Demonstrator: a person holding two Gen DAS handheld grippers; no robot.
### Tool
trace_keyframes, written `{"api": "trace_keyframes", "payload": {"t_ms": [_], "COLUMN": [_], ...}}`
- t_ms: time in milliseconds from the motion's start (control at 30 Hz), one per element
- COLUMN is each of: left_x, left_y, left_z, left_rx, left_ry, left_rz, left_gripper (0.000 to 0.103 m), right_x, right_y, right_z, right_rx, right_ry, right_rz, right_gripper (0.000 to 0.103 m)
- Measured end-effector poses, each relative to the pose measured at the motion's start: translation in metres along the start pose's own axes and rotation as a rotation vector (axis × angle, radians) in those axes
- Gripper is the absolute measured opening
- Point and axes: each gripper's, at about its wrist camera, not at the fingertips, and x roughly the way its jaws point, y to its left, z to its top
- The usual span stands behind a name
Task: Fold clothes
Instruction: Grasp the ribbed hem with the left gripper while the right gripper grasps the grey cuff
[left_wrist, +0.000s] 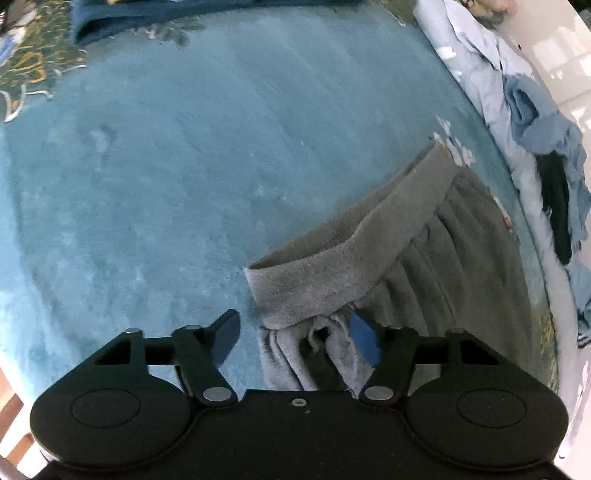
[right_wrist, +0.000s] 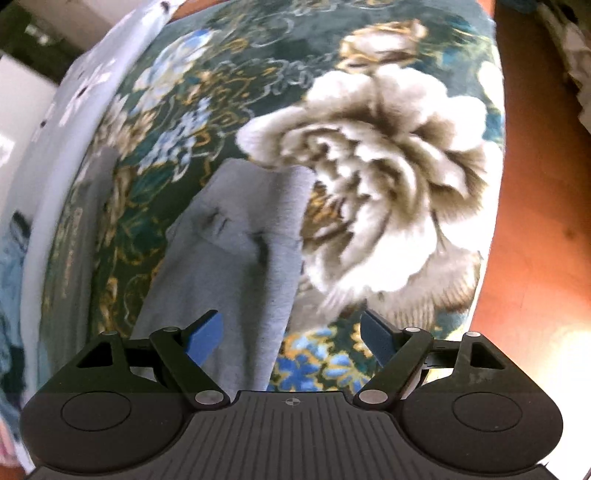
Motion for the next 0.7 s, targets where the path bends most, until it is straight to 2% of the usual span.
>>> {"api": "trace_keyframes", "payload": {"t_ms": [33, 167, 300, 400, 500, 533, 567, 600, 700], "left_x": [0.004, 0.014, 0.014, 0.015, 0.017, 0.017, 0.018, 0.019, 0.021], "left_y": [-0.001, 0.0, 0.008, 0.014, 0.019, 0.021, 0.022, 0.023, 0.026], "left_z": [-0.001, -0.004, -0.007, -0.01, -0.013, -0.014, -0.015, -0.017, -0.019], "left_rx": [0.0, -0.006, -0.037, -0.061, -0.076, -0.079, -0.081, -0.082, -0.094], "left_ry": [0.002, -0.005, -0.036, -0.057, -0.066, -0.067, -0.067, -0.068, -0.069], "left_rz": [-0.006, -0.031, -0.081, -0.114, -0.152, -0.165, -0.178, -0.186, -0.209], "left_gripper": [0.055, 0.055, 0.055, 0.051, 0.041, 0.037, 0.034, 0.034, 0.035], "right_x": [0.0, 0.001, 0.008, 0.015, 0.024, 0.028, 0.03, 0.032, 0.04], "right_y": [-0.003, -0.014, -0.02, -0.02, -0.02, -0.02, -0.02, -0.02, -0.026], "right_z": [0.0, 0.005, 0.01, 0.013, 0.015, 0.015, 0.015, 0.014, 0.011], "right_rx": [0.024, 0.092, 0.1, 0.092, 0.087, 0.079, 0.071, 0.069, 0.091], "right_ry": [-0.011, -0.051, -0.059, -0.064, -0.054, -0.051, -0.047, -0.043, -0.036], "right_rz": [0.005, 0.03, 0.071, 0.112, 0.152, 0.163, 0.176, 0.185, 0.189], "right_gripper": [0.081, 0.081, 0.081, 0.077, 0.067, 0.054, 0.036, 0.031, 0.03]}}
